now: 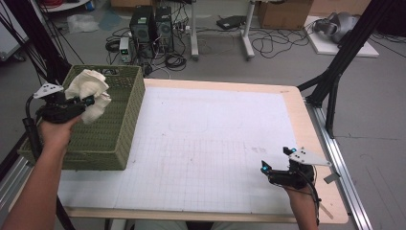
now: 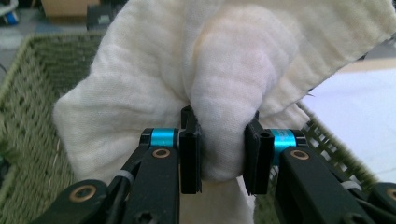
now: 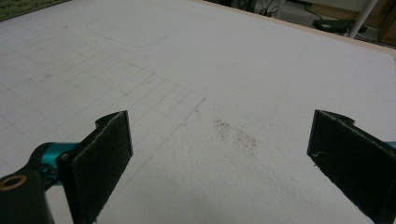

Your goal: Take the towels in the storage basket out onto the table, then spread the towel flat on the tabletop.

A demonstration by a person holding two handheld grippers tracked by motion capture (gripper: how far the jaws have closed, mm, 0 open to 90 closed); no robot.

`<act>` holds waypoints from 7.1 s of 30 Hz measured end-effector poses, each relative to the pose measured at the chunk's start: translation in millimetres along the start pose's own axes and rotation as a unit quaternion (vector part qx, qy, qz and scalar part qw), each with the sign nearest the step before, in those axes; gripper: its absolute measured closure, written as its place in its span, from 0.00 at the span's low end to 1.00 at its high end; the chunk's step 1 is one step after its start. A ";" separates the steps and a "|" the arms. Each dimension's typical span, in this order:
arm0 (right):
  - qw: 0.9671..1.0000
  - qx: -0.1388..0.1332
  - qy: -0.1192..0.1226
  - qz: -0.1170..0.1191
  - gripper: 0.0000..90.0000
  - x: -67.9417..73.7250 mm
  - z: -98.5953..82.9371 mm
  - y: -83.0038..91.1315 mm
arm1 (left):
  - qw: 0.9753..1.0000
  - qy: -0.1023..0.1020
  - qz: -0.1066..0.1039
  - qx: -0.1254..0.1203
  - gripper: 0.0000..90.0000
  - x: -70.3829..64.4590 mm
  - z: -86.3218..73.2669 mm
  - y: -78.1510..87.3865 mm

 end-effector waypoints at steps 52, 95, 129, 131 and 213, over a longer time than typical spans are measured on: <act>1.000 -0.003 0.001 0.001 0.06 2.7 1.8 0.2 | 0.960 -0.050 -0.258 -0.102 0.79 -178.7 24.1 -12.1; 1.000 0.007 -0.001 0.007 0.06 1.2 -0.8 -4.4 | 0.946 -0.086 -0.297 0.095 0.60 -300.9 -93.9 -116.5; 1.000 0.019 -0.008 0.002 0.06 -1.5 -0.3 -16.0 | 0.974 -0.066 -0.217 0.029 0.19 -204.9 -95.7 -54.2; 1.000 0.018 -0.005 0.003 0.06 -1.1 -0.2 -15.7 | 0.974 -0.071 -0.215 0.033 0.19 -205.6 -96.1 -54.2; 1.000 0.025 -0.015 -0.003 0.06 -5.1 -7.4 -6.9 | 0.935 -0.163 -0.299 0.104 0.97 -321.4 -55.6 -129.5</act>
Point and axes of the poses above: each handheld gripper's, and its own axes: y roughly backward along the jaws, z roughly out of its top, x roughly to its left, the point moved 1 cm from there along -y, roughly forward along the jaws, and after that the axes turned 1 degree about z, right-handed, at the moved point
